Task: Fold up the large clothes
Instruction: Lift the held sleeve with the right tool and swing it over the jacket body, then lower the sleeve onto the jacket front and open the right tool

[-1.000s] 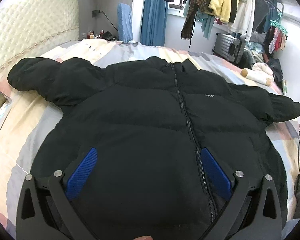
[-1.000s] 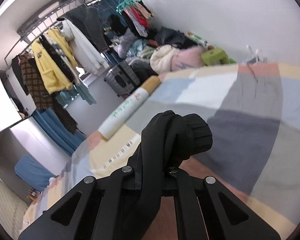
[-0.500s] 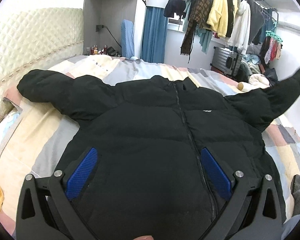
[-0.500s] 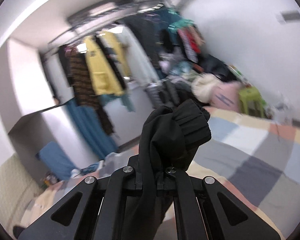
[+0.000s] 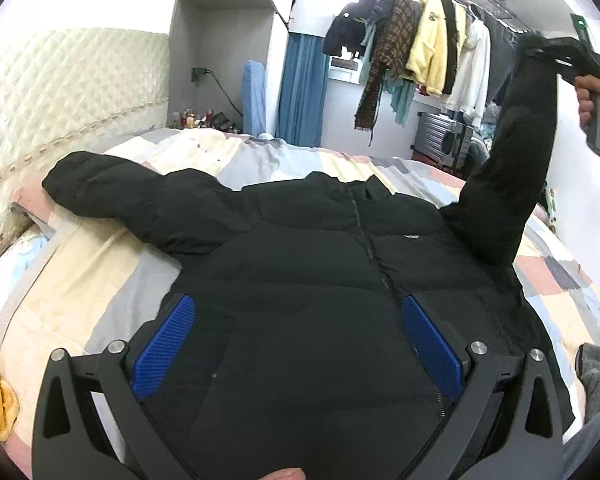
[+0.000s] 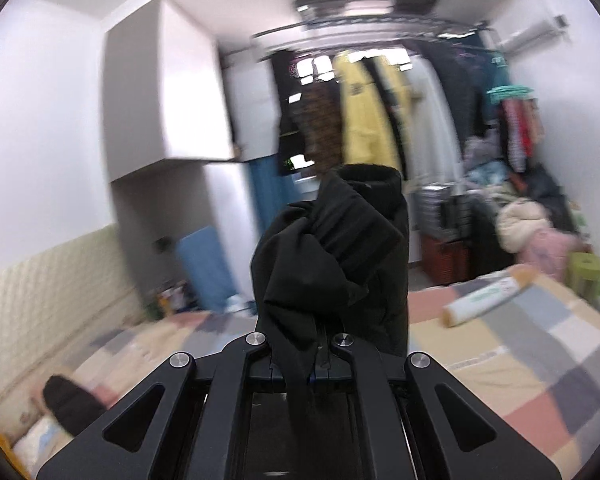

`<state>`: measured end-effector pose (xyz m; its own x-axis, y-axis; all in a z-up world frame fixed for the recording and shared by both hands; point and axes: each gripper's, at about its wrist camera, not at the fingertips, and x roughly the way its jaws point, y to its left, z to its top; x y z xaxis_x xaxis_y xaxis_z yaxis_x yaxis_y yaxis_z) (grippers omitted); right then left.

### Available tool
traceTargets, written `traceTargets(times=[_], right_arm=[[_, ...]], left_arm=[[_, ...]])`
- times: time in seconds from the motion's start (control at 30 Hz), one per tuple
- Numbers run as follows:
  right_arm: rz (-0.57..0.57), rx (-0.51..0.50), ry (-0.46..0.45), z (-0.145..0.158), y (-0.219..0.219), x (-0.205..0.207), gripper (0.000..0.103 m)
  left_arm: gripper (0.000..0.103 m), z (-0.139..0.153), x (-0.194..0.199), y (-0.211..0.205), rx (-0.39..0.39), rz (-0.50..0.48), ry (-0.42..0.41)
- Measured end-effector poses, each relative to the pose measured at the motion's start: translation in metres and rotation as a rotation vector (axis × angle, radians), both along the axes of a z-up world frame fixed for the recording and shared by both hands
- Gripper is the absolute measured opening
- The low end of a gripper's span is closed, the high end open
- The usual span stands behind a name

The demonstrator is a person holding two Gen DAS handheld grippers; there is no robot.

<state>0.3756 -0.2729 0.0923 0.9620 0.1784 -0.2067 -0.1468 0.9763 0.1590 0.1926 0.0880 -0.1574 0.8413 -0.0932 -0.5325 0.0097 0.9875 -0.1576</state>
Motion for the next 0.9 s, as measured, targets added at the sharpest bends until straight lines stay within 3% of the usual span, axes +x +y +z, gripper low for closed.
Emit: traceTargets(times=[0.23,0.5,0.7,0.9], right_arm=[[0.255,-0.093,0.098,-0.061,0.132,0.023,0.004],[0.453,-0.168,0.289,-0.183,0.255,0.05,0.005],[0.496,-0.21,0.412,-0.27,0.298,0.067,0.006],[0.486,-0.256,0.516,-0.346,0.315,0.072,0.007]], left_arm=[[0.103,0.0,0.0,0.029,-0.033,0.049,-0.005],[0.103,-0.009,0.004,0.074,-0.058,0.133,-0.005],[0.103,-0.022,0.014,0.094,-0.082,0.177,0.016],[0.103,-0.034,0.02,0.105,-0.117,0.177,0.034]])
